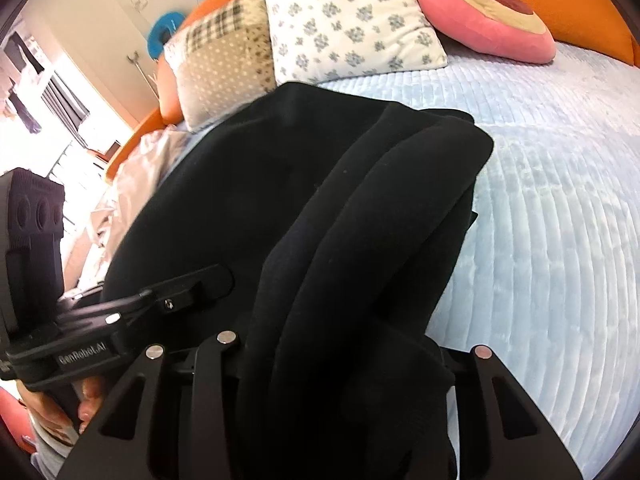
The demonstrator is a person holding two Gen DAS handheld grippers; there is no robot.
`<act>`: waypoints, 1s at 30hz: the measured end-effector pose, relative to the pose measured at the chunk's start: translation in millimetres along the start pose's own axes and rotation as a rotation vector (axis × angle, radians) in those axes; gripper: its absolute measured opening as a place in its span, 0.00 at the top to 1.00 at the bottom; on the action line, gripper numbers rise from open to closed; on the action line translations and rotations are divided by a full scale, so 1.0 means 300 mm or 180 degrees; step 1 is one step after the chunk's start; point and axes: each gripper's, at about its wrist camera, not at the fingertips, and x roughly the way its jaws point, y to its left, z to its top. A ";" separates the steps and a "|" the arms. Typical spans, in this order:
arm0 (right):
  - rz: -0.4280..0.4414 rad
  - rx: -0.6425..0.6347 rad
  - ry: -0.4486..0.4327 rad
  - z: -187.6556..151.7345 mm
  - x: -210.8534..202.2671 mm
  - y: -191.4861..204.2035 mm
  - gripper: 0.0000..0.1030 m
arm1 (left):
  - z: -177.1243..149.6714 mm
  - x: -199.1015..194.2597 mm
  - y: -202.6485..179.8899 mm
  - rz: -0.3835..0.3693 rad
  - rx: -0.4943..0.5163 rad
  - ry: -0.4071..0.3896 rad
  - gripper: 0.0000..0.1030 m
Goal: Fold large clothes
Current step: 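Lift the black jacket bundle with both tools and carry it onto the red garment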
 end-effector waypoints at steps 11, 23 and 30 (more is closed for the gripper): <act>-0.0173 0.0148 -0.0634 -0.001 -0.455 -0.145 0.62 | 0.045 -0.140 -0.500 -0.0160 0.0688 -0.0420 0.66; -0.1152 0.0700 -0.1145 -0.096 -1.092 -0.649 0.62 | 0.083 0.058 -1.333 -0.0940 0.1472 -0.0271 0.65; -0.1615 0.1040 -0.1274 -0.202 -1.344 -0.982 0.62 | 0.044 0.267 -1.731 -0.1353 0.1706 -0.0067 0.65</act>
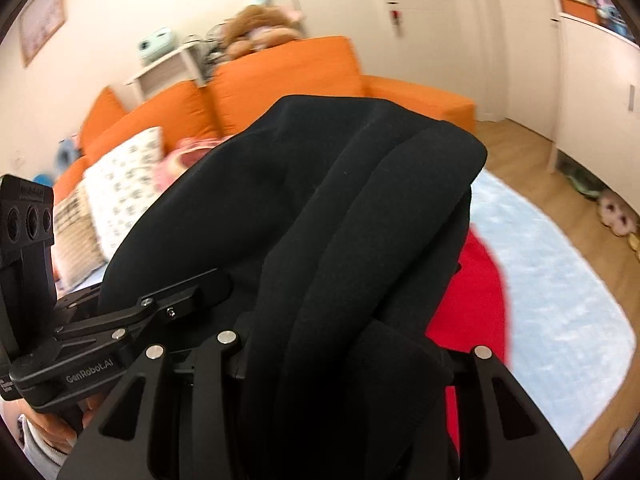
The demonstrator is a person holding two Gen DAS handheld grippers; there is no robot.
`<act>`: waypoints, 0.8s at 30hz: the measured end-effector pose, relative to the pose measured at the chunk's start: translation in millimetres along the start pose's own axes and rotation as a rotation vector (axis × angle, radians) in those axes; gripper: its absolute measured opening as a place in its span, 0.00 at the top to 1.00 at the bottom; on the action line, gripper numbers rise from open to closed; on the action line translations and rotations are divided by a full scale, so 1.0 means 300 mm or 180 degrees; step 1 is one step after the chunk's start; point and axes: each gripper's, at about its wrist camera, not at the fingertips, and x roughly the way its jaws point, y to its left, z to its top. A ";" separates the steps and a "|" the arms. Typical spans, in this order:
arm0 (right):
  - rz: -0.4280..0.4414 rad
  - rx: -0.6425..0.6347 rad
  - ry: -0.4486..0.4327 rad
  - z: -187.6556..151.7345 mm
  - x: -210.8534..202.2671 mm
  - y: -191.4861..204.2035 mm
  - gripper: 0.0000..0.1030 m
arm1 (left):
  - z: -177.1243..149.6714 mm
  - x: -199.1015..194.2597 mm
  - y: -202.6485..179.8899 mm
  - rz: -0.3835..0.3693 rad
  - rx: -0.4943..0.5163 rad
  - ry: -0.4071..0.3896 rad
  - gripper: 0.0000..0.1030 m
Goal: Fold large clothes
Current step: 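Lift the black jacket bundle with both tools and carry it onto the red garment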
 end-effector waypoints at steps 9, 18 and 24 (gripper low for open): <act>-0.0242 0.0153 0.0447 -0.115 0.228 -0.256 0.62 | -0.126 0.408 -0.021 -0.0010 -0.0188 0.0447 0.64; -0.0317 0.0083 0.0640 -0.189 0.379 -0.278 0.52 | -0.232 0.599 0.052 0.0106 -0.0209 0.0656 0.52; -0.0363 0.0241 0.0641 -0.225 0.392 -0.333 0.31 | -0.251 0.635 0.025 0.0169 -0.0177 0.0693 0.49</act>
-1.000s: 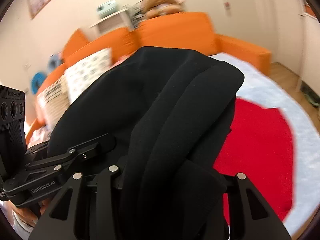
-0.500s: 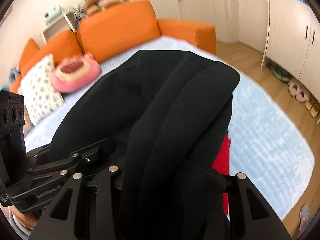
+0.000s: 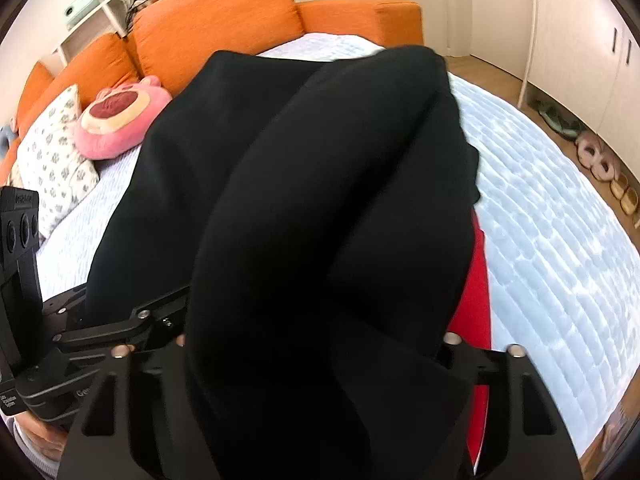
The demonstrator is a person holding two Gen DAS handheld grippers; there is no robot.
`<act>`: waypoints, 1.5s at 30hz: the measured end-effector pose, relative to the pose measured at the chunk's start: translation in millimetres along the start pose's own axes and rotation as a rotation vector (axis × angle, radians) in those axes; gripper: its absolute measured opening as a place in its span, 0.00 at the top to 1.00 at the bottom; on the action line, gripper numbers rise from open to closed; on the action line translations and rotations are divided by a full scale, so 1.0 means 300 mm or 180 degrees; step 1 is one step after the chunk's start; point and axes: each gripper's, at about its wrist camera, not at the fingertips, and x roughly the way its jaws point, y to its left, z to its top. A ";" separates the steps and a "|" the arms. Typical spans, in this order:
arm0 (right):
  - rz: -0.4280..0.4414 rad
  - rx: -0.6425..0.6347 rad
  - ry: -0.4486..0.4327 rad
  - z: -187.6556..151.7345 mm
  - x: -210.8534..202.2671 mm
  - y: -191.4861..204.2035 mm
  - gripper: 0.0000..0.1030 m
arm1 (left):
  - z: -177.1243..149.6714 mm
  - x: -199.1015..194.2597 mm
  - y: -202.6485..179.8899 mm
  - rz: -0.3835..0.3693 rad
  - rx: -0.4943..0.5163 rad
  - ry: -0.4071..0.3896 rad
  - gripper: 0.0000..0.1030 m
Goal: Fold large clothes
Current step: 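Lift the black jacket bundle with both tools and carry it onto the red garment, then lower the jacket onto the red garment and open both tools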
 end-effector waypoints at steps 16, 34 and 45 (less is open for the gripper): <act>-0.0285 -0.0486 -0.0844 -0.208 -0.449 0.077 0.13 | -0.156 -0.406 -0.045 0.0185 0.0290 -0.0633 0.24; 0.0043 0.0438 -0.0234 -0.238 -0.142 -0.184 0.55 | -0.213 -0.160 0.011 0.0308 0.0293 -0.0142 0.21; -0.0516 -0.0176 -0.0506 -0.271 -0.322 -0.011 0.48 | -0.248 -0.259 -0.064 0.0594 0.0520 -0.0396 0.20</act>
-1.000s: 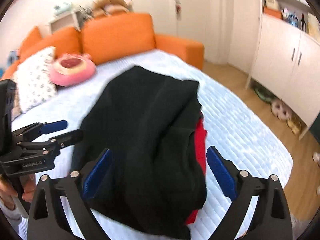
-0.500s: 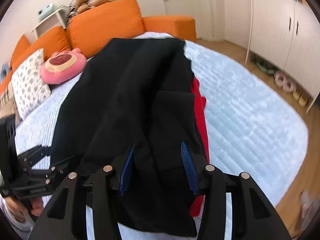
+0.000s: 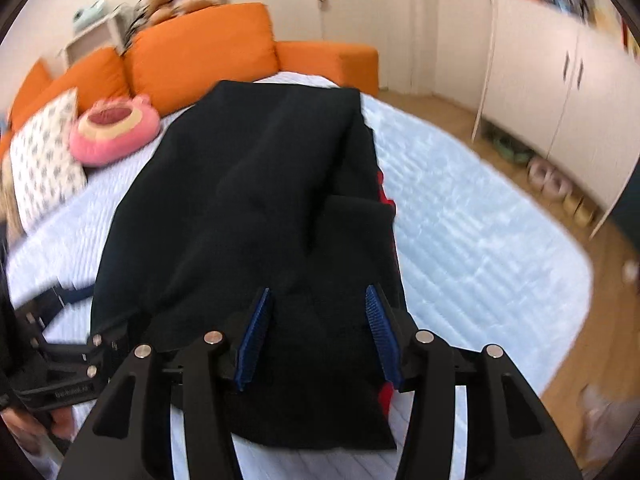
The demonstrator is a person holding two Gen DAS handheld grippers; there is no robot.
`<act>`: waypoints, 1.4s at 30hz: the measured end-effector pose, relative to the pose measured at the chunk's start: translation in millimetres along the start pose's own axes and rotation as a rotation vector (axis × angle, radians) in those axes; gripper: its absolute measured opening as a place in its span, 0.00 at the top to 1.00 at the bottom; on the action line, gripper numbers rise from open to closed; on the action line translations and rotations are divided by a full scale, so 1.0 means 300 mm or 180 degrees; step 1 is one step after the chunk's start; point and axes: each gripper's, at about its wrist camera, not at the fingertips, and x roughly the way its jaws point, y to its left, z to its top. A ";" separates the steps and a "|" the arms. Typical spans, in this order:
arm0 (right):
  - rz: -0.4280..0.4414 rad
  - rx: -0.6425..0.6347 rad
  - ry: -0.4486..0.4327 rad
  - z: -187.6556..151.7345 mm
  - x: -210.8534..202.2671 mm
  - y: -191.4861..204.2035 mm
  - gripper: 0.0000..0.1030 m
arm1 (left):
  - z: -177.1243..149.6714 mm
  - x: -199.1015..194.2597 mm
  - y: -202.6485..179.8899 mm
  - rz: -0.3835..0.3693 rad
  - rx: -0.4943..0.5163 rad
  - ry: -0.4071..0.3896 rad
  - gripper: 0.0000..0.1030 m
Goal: Fold large clothes
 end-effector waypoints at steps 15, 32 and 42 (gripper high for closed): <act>-0.0284 -0.0153 -0.0533 -0.200 -0.263 0.150 0.05 | -0.125 -0.301 -0.006 0.0385 -0.0203 -0.0593 0.08; -0.0143 -0.0110 -0.0547 -0.358 -0.338 0.199 0.05 | -0.254 -0.348 -0.006 0.0534 -0.0364 -0.0712 0.05; -0.0095 -0.0141 -0.0701 -0.358 -0.361 0.210 0.05 | -0.250 -0.373 -0.023 0.0603 -0.0325 -0.0793 0.05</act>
